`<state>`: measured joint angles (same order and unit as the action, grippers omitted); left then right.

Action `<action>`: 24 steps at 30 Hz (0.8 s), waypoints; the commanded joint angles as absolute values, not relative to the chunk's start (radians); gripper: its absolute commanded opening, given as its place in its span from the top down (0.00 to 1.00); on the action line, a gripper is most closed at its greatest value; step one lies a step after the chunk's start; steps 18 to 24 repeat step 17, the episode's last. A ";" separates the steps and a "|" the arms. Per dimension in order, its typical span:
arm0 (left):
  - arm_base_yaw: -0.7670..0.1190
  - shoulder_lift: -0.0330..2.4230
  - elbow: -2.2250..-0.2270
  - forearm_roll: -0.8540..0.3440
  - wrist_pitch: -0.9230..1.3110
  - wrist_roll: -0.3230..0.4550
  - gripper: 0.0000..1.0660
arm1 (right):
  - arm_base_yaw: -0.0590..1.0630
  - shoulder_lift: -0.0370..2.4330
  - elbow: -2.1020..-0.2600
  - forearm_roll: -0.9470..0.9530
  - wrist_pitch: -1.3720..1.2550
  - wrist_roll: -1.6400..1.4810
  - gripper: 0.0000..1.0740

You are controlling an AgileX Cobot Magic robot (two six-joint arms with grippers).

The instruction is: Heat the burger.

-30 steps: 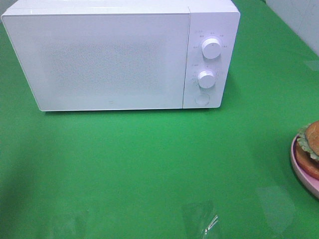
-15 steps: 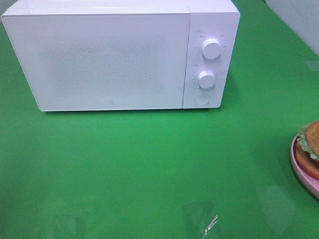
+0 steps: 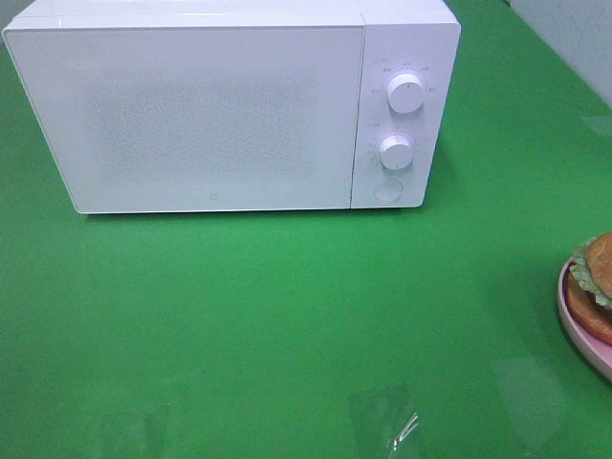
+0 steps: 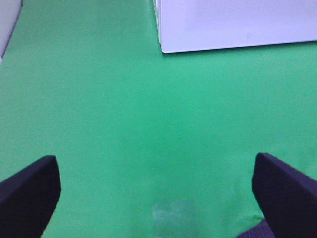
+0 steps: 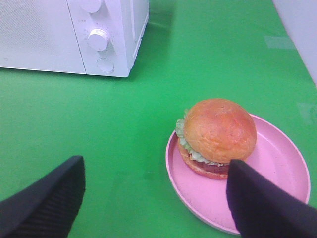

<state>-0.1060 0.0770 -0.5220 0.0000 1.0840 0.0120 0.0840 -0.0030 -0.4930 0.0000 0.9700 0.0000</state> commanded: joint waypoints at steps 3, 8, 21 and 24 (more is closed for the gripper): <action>-0.002 -0.031 -0.519 -0.010 1.069 0.015 0.08 | 0.081 -0.031 -0.490 0.006 0.961 0.000 0.30; 0.010 -0.030 -0.519 -0.011 1.069 0.015 0.08 | 0.081 -0.030 -0.490 0.006 0.961 0.000 0.30; 0.010 -0.030 -0.519 -0.011 1.069 0.016 0.08 | 0.081 -0.029 -0.490 0.006 0.961 0.000 0.30; 0.010 -0.030 -0.519 -0.011 1.069 0.016 0.08 | 0.081 -0.029 -0.490 0.006 0.961 0.000 0.30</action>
